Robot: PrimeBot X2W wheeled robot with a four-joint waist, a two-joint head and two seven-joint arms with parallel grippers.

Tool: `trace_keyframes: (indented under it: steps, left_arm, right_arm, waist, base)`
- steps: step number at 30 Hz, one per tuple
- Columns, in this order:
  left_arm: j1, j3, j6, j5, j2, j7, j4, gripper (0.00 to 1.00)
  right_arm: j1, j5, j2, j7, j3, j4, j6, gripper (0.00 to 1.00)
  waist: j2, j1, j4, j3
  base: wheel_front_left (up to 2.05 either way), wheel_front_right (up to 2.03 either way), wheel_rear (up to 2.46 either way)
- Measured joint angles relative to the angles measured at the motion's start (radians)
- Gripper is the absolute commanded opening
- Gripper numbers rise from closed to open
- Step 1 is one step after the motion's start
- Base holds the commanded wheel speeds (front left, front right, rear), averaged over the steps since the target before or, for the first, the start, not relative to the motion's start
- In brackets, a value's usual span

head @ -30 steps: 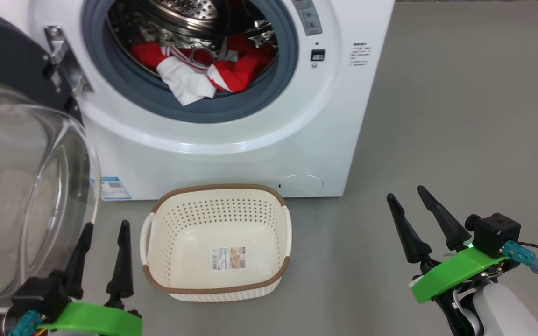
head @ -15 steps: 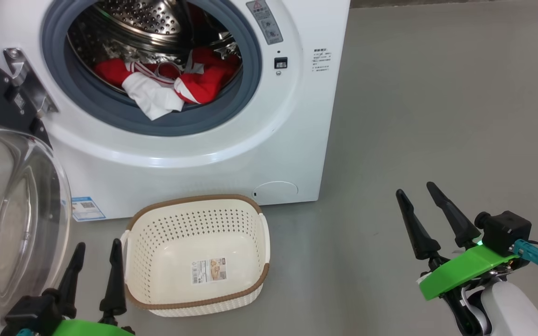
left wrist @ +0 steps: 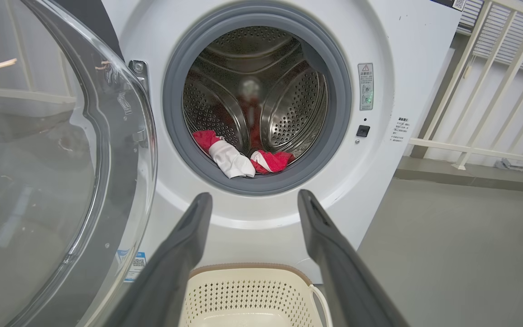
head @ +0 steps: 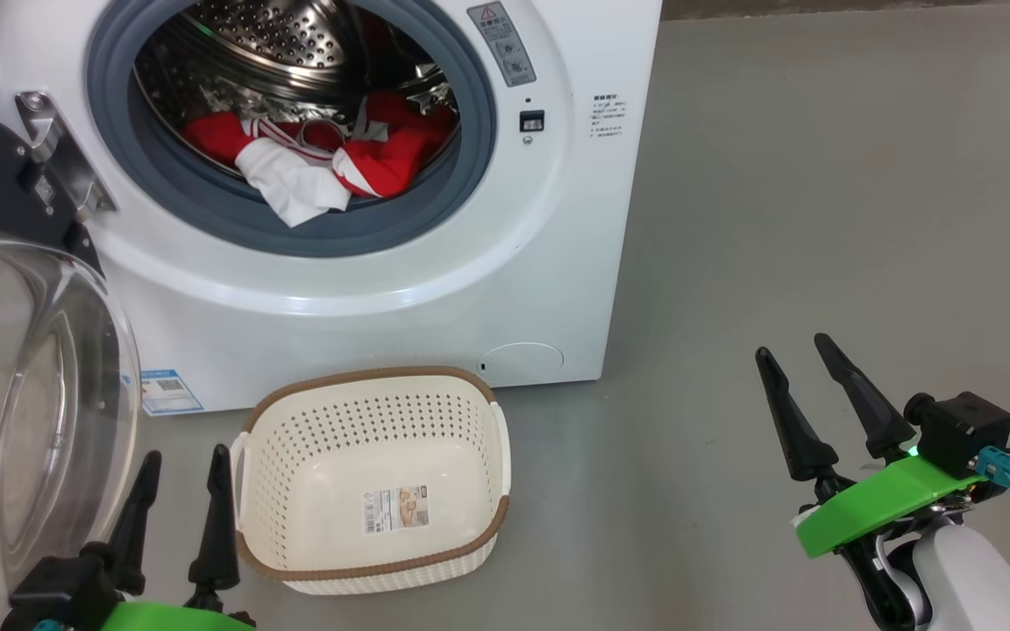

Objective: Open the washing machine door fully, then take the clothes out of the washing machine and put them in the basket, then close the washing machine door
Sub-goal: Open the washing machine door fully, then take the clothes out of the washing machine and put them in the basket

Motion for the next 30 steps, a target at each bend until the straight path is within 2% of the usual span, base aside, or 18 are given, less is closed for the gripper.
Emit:
trace_keyframes:
  steps: [30]
  left_arm:
    - [0.000, 0.060, -0.045, 0.054, -0.050, 0.000, -0.005, 1.00]
  right_arm:
    - [0.015, -0.009, 0.001, 0.000, -0.013, -0.006, 0.000, 1.00]
  waist:
    - [0.0000, 0.0000, 0.009, 0.019]
  base:
    - [0.01, -0.01, 0.00]
